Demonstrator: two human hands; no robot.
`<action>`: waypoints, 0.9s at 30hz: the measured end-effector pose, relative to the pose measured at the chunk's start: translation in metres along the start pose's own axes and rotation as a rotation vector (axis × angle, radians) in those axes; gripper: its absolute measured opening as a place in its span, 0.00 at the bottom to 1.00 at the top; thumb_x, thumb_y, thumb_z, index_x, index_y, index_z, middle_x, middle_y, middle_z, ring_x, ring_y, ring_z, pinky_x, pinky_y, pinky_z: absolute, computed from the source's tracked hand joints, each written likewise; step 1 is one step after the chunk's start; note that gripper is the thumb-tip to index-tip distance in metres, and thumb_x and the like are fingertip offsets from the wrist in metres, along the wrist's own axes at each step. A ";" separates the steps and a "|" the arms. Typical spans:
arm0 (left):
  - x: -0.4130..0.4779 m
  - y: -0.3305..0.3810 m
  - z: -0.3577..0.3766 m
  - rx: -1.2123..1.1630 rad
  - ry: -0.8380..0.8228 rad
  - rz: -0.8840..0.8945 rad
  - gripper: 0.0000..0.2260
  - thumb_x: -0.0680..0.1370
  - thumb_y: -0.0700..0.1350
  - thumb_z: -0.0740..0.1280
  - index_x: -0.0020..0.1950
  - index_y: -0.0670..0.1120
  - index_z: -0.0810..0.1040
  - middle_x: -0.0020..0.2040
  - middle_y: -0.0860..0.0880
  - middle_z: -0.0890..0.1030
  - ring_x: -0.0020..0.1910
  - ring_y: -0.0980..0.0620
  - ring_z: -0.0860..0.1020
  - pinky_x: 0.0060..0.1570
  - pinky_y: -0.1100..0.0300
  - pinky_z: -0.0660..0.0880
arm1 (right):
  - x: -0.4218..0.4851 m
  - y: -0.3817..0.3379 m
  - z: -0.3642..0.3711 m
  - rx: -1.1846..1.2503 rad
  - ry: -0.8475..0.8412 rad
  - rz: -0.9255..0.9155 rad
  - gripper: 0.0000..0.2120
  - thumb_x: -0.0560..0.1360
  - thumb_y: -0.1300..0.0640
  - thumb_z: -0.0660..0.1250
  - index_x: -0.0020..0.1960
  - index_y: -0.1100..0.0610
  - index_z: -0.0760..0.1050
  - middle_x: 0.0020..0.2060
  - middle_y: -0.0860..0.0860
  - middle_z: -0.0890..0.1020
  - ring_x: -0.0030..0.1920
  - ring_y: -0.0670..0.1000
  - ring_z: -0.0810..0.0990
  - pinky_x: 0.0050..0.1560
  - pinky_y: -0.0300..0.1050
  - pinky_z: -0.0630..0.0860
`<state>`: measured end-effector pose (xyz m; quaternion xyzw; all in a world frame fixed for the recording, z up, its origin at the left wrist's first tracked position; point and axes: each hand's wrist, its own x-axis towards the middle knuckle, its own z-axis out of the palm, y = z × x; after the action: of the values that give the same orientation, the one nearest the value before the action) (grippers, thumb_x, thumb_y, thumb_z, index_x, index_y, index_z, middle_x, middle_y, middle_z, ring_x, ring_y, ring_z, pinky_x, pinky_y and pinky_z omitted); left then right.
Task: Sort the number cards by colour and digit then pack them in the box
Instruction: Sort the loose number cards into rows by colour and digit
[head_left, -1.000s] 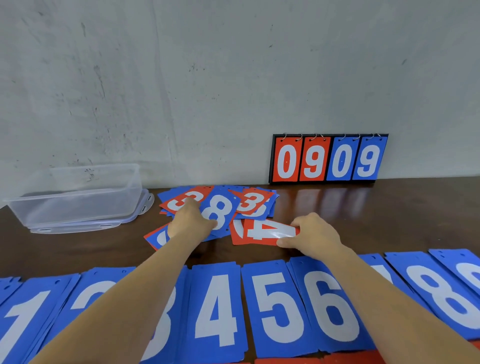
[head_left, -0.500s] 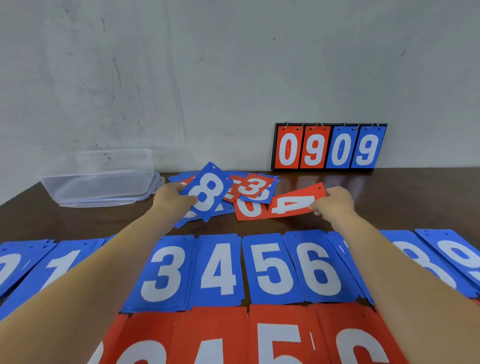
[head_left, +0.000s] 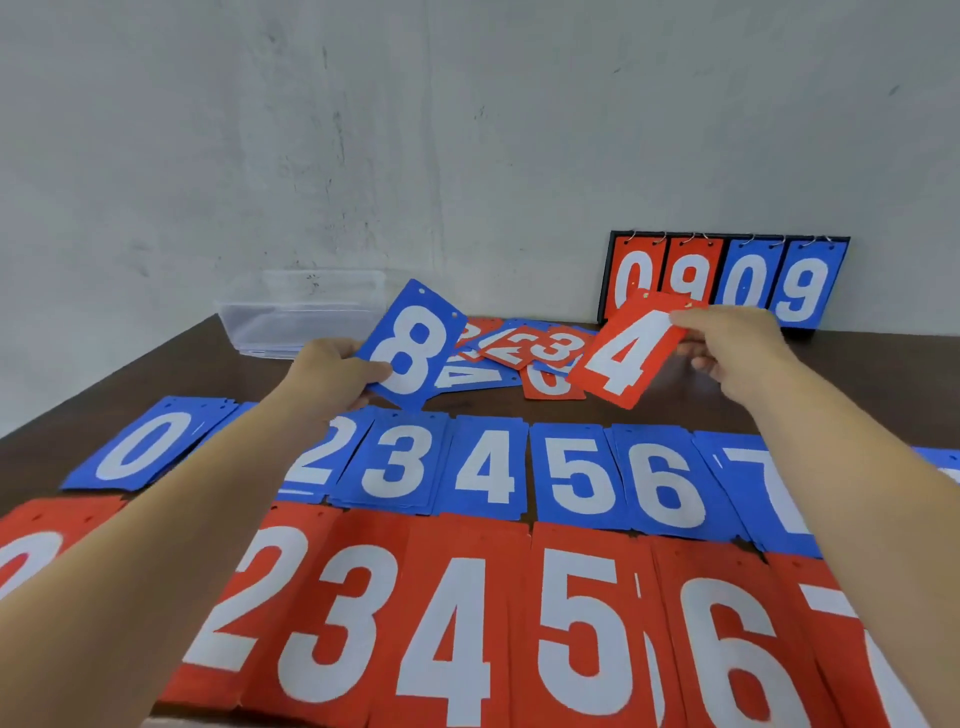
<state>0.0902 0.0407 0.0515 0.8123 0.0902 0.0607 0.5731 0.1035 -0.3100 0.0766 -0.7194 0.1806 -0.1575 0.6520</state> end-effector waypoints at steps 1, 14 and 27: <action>-0.005 -0.004 -0.005 -0.012 0.001 -0.004 0.03 0.77 0.39 0.69 0.49 0.43 0.80 0.42 0.44 0.82 0.32 0.52 0.76 0.37 0.63 0.74 | -0.007 0.000 0.005 -0.025 -0.054 0.000 0.09 0.74 0.57 0.71 0.52 0.59 0.77 0.38 0.53 0.83 0.33 0.46 0.78 0.33 0.37 0.71; -0.051 -0.033 -0.054 -0.144 -0.031 -0.029 0.02 0.76 0.40 0.70 0.48 0.42 0.79 0.47 0.42 0.83 0.38 0.49 0.78 0.39 0.60 0.77 | -0.137 0.022 0.058 -0.393 -0.675 0.021 0.08 0.74 0.58 0.72 0.41 0.60 0.76 0.36 0.53 0.84 0.29 0.44 0.77 0.29 0.37 0.66; -0.112 -0.058 -0.081 -0.203 -0.207 -0.131 0.11 0.75 0.42 0.71 0.56 0.42 0.77 0.55 0.42 0.82 0.53 0.45 0.82 0.57 0.47 0.78 | -0.223 0.065 0.079 -1.104 -0.231 -0.259 0.12 0.71 0.44 0.72 0.42 0.49 0.71 0.42 0.45 0.78 0.43 0.46 0.77 0.43 0.43 0.75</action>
<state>-0.0401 0.1100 0.0250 0.7445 0.0770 -0.0522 0.6611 -0.0611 -0.1419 0.0059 -0.9817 0.0742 -0.0391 0.1707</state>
